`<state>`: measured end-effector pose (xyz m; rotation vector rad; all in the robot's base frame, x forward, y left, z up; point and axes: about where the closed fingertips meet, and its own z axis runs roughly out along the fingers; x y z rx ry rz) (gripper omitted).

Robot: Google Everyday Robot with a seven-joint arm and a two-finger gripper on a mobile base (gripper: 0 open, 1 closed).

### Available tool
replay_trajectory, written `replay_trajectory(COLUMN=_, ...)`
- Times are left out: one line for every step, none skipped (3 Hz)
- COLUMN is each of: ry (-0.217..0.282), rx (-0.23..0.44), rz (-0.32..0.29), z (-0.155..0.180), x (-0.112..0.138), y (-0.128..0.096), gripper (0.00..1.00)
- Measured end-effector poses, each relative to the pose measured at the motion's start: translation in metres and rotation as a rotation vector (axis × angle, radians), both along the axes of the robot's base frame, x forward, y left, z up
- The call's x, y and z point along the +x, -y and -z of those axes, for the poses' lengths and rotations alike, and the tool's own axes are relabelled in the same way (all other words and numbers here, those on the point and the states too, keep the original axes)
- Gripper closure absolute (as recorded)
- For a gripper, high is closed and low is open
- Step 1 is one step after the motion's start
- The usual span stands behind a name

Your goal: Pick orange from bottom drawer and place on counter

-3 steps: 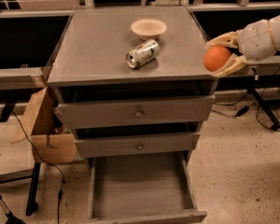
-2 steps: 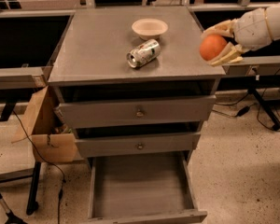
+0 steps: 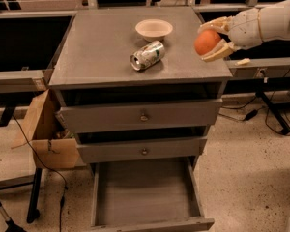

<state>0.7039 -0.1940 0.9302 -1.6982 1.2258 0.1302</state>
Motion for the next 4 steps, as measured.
replay_trajectory(ry=-0.009, rx=0.012, rz=0.022, z=0.008, x=0.007, y=-0.017, gripper=1.00)
replay_trajectory(ry=-0.028, rx=0.038, rz=0.058, z=0.020, x=0.006, y=-0.030, gripper=1.00)
replay_trajectory(ry=-0.047, rx=0.089, rz=0.118, z=0.038, x=0.008, y=-0.043, gripper=1.00)
replay_trajectory(ry=-0.065, rx=0.144, rz=0.158, z=0.051, x=0.021, y=-0.053, gripper=1.00)
